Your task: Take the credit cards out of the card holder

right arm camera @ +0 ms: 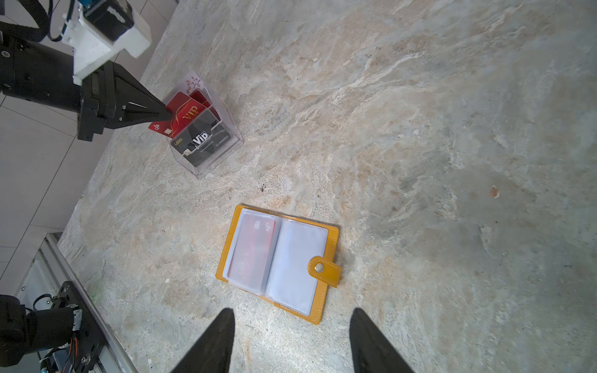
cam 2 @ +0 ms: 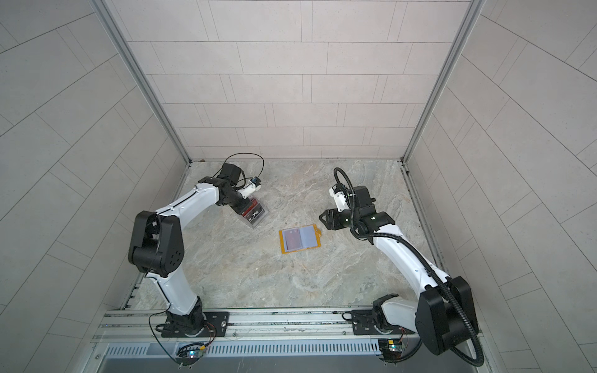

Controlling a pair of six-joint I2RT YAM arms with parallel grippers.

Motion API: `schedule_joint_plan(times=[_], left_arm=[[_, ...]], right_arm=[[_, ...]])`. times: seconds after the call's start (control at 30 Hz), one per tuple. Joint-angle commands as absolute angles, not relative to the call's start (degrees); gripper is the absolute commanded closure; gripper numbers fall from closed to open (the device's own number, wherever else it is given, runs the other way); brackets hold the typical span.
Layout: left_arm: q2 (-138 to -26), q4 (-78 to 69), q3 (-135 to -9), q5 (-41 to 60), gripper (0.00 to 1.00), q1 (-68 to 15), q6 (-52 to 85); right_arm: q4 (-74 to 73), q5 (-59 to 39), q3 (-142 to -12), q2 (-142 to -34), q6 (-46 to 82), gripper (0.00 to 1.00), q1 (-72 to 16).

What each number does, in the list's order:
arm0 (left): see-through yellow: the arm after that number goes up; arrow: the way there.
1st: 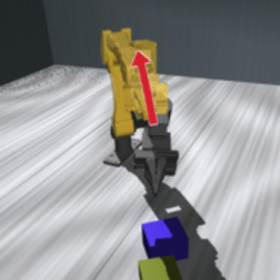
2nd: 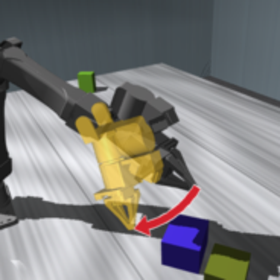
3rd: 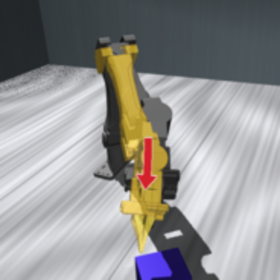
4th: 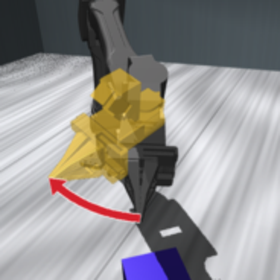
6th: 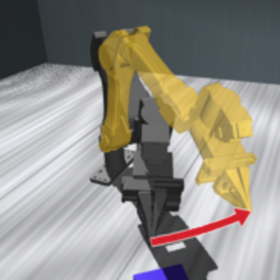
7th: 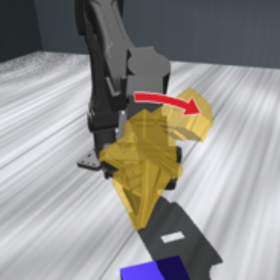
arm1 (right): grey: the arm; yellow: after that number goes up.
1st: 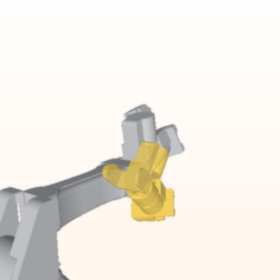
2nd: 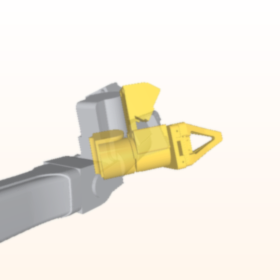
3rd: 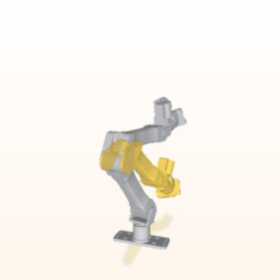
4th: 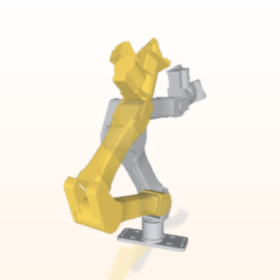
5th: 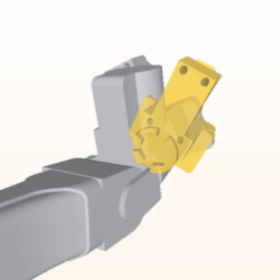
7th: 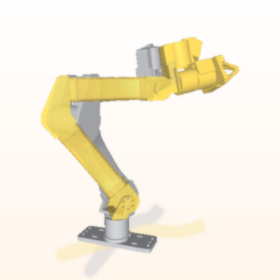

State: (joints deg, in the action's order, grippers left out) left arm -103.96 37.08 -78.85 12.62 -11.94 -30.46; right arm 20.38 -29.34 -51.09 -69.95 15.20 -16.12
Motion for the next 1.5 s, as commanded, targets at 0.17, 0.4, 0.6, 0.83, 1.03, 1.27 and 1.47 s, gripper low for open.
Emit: schedule_joint_plan(times=[0.17, 0.4, 0.6, 0.83, 1.03, 1.27, 1.47], left_arm=[[-105.38, 38.36, -80.77, 13.79, 0.93, -11.51, -30.19], [-105.96, 37.89, -80.90, 13.85, 0.88, -10.90, -29.65], [-105.91, 37.22, -80.85, 14.43, 0.83, -10.88, -29.15], [-105.67, 36.53, -80.94, 14.15, 0.82, -10.90, -28.31], [-105.29, 35.80, -80.84, 14.61, 0.80, -10.89, -27.34], [-104.71, 35.59, -80.68, 14.50, 0.78, -10.90, -26.71], [-101.19, 33.20, -79.01, 15.97, 0.71, -10.90, -24.31]], right_arm=[[20.13, -28.97, -50.46, -69.43, 14.48, 0.40, -16.18], [20.04, -28.87, -50.10, -69.25, 14.22, 0.40, -16.22], [19.95, -28.64, -50.00, -69.26, 14.24, 0.40, -16.17], [20.04, -28.65, -49.72, -68.97, 14.19, 0.40, -16.17], [19.96, -28.65, -49.51, -68.95, 14.22, 0.40, -16.17], [19.86, -28.61, -49.27, -68.81, 14.19, 0.40, -16.17], [19.70, -29.12, -49.25, -69.24, 14.24, 0.40, -16.17]])
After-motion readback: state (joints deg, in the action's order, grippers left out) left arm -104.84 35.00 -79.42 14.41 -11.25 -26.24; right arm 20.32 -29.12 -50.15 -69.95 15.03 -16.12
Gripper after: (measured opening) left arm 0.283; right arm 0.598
